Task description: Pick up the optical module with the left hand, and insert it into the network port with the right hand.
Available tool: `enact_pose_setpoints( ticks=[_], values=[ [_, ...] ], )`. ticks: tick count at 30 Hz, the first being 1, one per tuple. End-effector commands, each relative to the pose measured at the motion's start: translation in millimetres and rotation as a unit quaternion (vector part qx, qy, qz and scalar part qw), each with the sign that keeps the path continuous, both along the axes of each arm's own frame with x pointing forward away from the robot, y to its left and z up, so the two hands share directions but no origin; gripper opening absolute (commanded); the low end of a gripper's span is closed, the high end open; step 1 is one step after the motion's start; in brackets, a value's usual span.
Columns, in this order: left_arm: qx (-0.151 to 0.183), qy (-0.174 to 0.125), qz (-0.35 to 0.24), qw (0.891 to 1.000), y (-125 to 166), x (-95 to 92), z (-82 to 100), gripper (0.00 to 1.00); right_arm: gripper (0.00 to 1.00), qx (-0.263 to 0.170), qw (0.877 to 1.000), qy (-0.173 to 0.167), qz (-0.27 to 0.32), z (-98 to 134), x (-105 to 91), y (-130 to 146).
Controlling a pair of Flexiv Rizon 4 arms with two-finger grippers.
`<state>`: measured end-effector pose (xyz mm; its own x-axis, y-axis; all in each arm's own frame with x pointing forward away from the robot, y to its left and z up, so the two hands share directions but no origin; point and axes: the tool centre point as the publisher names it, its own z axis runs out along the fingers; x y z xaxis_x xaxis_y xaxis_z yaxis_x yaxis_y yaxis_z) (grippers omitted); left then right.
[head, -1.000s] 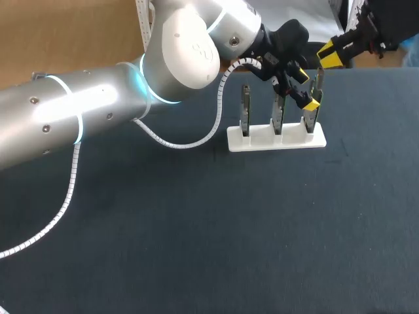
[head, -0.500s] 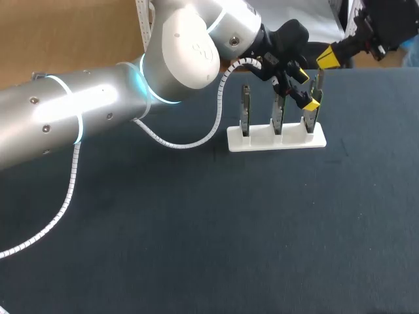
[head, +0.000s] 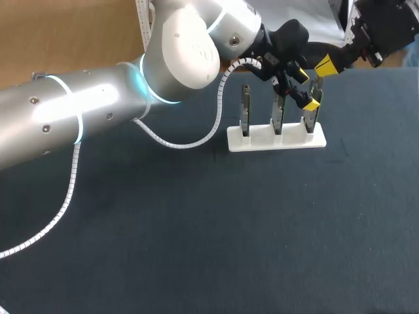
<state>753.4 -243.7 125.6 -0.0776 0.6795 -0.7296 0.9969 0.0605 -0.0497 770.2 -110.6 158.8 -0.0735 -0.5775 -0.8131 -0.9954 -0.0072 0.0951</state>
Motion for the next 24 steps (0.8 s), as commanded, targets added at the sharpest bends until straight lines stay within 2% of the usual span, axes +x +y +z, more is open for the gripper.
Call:
enact_pose_setpoints(
  ticks=[1,24],
  values=[
    [0.003,0.002,0.0,1.0,-1.1,1.6,0.6,1.0,0.0,0.001,1.0,0.004,0.004,-2.2,3.2,1.5],
    [0.003,0.002,0.0,1.0,-1.1,1.6,0.6,1.0,0.0,-0.006,1.0,0.02,0.004,-14.0,2.5,-1.2]
  ],
)
